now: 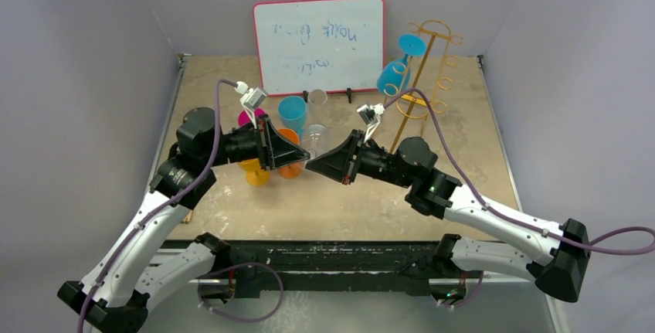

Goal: Take the wine glass off the wine glass rack
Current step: Place the wine glass at the center of the board.

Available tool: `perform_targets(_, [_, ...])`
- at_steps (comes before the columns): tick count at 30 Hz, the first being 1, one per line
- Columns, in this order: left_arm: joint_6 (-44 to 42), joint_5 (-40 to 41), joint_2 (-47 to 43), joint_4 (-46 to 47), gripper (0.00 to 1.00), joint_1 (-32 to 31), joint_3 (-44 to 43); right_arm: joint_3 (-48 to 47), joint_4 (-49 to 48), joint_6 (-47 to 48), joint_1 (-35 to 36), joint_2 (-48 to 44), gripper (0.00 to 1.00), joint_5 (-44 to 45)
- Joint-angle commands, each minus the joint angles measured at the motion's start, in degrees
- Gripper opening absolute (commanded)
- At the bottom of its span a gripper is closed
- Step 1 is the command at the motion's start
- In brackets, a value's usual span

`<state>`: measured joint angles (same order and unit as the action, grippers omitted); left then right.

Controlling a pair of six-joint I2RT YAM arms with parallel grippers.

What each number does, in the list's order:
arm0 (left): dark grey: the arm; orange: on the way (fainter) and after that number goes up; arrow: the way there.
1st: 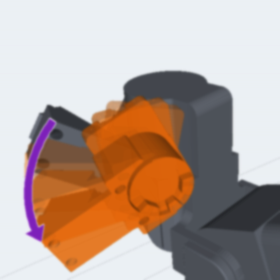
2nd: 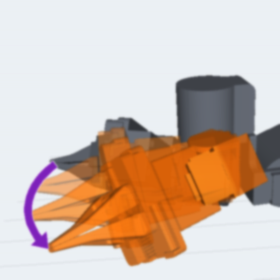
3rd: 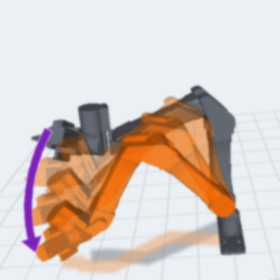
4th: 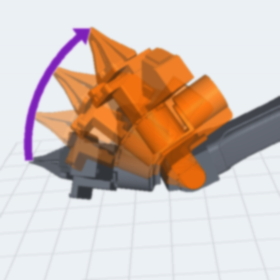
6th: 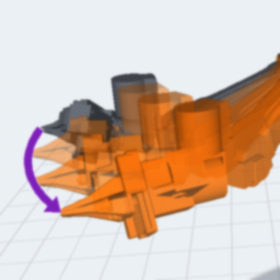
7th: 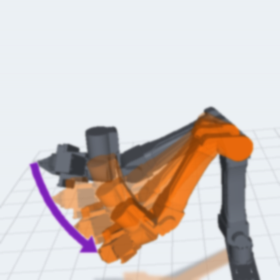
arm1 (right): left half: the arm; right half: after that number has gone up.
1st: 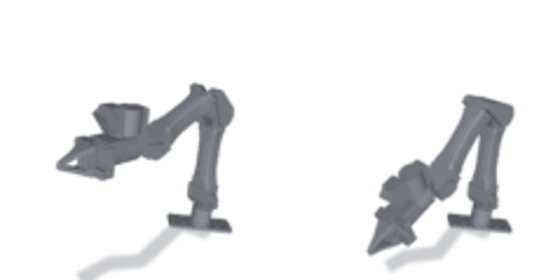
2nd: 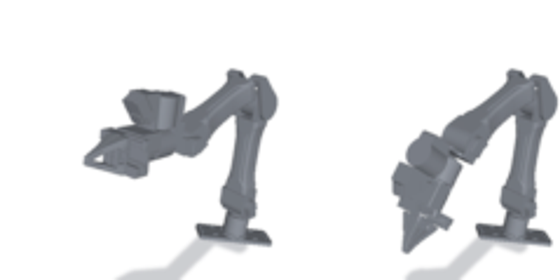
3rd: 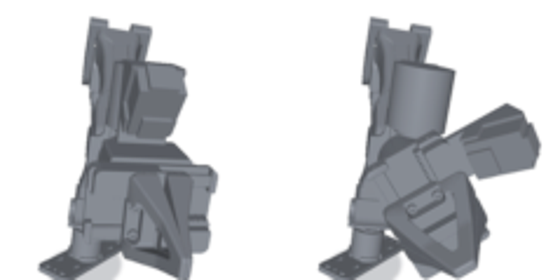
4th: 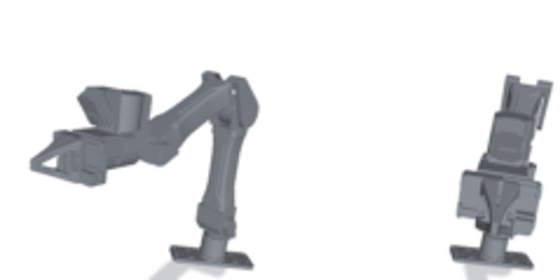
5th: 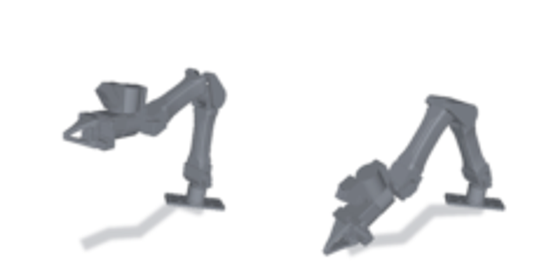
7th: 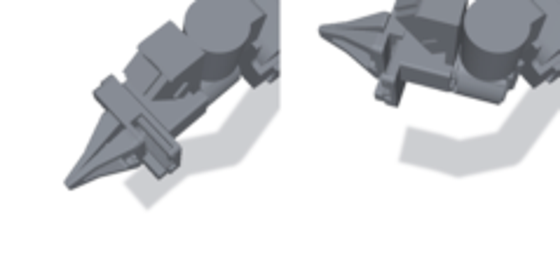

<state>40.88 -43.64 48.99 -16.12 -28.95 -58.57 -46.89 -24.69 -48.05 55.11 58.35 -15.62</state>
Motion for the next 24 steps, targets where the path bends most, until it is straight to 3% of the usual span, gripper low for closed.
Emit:
perform_targets(1, [0.38,-0.03,-1.72,2.91,0.00,-0.14,-1.60,-0.43,-3.84,2.90,-0.16,-2.59,0.00,1.55])
perform_targets(4, [0.36,-0.27,-1.64,1.96,0.48,-0.16,-3.07,-0.37,-5.45,5.30,-0.11,-3.45,0.00,3.08])
perform_targets(6, [0.20,0.30,-2.11,1.72,0.63,-0.16,-3.66,-0.86,-4.42,6.87,-0.11,-3.31,0.00,1.95])
perform_targets(10, [-2.70,10.06,-2.44,-4.22,0.72,-0.14,-7.27,-1.53,0.02,12.30,-0.10,-3.17,0.00,-0.54])
perform_targets(12, [-4.68,27.20,-2.21,-13.96,0.75,-0.14,-14.47,-2.38,3.26,17.11,0.01,-3.72,0.00,-1.80])
perform_targets(14, [-2.09,35.57,-5.59,-11.35,0.80,-0.14,-14.36,-3.25,6.52,22.93,0.21,-5.01,0.00,-1.28])
perform_targets(19, [0.05,44.88,-1.90,-22.33,0.83,-0.14,-18.04,-1.40,10.14,41.76,3.57,-6.73,0.00,2.14])
perform_targets(21, [1.69,48.62,0.68,-26.00,0.84,-0.14,-19.49,-2.24,13.72,49.99,9.21,-4.70,0.00,9.85])
perform_targets(24, [6.06,57.03,0.13,-25.66,0.84,-0.14,-17.75,0.21,11.76,60.34,13.00,-4.10,0.00,13.71])
